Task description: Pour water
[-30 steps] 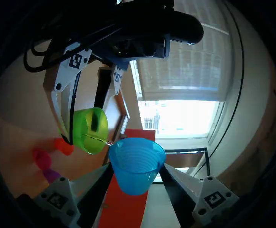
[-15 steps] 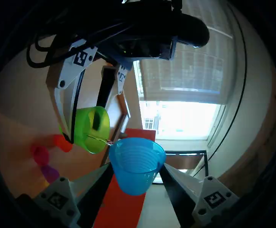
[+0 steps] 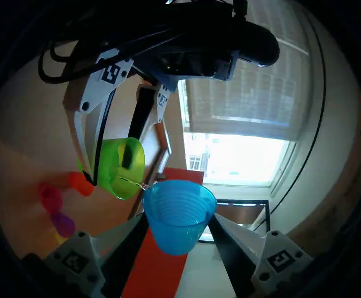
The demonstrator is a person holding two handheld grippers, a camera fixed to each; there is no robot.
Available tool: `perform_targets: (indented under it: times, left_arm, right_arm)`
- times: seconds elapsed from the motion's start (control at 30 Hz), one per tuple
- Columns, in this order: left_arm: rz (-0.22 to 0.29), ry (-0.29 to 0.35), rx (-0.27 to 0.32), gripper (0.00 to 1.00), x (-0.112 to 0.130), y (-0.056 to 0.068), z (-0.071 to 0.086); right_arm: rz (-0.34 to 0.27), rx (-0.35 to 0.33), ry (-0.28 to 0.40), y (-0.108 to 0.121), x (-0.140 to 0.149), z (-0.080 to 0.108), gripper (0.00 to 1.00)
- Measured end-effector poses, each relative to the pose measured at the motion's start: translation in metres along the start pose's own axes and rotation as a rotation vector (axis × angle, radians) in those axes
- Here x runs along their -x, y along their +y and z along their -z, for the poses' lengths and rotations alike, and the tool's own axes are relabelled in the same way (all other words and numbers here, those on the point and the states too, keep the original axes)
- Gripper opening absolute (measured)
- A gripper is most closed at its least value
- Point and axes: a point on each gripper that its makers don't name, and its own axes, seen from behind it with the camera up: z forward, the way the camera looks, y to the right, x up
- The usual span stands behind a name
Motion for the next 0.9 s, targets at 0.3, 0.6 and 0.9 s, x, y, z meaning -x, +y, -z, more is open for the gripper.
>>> perform_targets:
  times: [0.3, 0.6, 0.9]
  left_arm:
    - [0.001, 0.001, -0.003, 0.83, -0.001, -0.002, 0.000]
    - [0.002, 0.001, -0.004, 0.83, 0.000, -0.001, 0.001]
    - [0.001, 0.003, -0.003, 0.83, -0.001, -0.001, 0.002]
  right_arm:
    - [0.018, 0.000, 0.004, 0.002, 0.002, -0.005, 0.87]
    - [0.027, 0.000, 0.004, 0.003, 0.005, -0.009, 0.87]
    - [0.034, 0.001, 0.004, 0.003, 0.007, -0.011, 0.87]
